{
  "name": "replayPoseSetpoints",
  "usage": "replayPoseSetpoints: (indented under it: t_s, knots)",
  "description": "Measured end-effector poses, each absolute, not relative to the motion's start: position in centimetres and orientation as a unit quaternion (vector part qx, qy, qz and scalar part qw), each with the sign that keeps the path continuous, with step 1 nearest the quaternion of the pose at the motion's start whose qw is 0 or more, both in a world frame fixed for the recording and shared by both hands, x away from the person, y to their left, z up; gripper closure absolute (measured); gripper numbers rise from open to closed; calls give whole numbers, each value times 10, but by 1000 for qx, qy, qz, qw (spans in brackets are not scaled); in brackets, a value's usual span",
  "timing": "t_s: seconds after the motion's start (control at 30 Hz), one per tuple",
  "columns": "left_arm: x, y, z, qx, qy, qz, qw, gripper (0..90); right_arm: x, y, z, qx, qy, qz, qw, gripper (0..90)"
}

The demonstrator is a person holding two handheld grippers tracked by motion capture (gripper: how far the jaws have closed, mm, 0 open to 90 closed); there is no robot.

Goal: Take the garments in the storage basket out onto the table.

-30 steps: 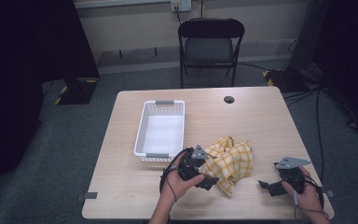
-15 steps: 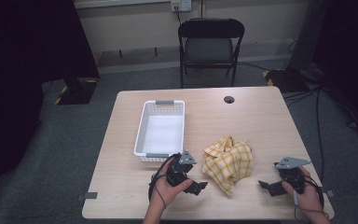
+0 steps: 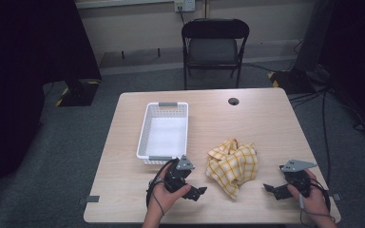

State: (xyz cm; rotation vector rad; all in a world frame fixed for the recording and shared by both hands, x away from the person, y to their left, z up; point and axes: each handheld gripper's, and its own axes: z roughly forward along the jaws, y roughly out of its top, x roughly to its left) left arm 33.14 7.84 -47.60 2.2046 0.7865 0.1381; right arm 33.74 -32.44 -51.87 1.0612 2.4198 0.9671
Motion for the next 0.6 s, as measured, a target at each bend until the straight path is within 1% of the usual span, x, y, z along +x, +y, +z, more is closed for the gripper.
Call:
replayPoseSetpoints:
  t_s: [0.2, 0.6]
  knots:
    - [332, 82, -480, 866, 313, 54, 385, 26, 337, -324, -519, 372, 848, 339, 163, 0]
    - [331, 92, -477, 861, 317, 58, 394, 26, 337, -324, -519, 372, 848, 339, 163, 0]
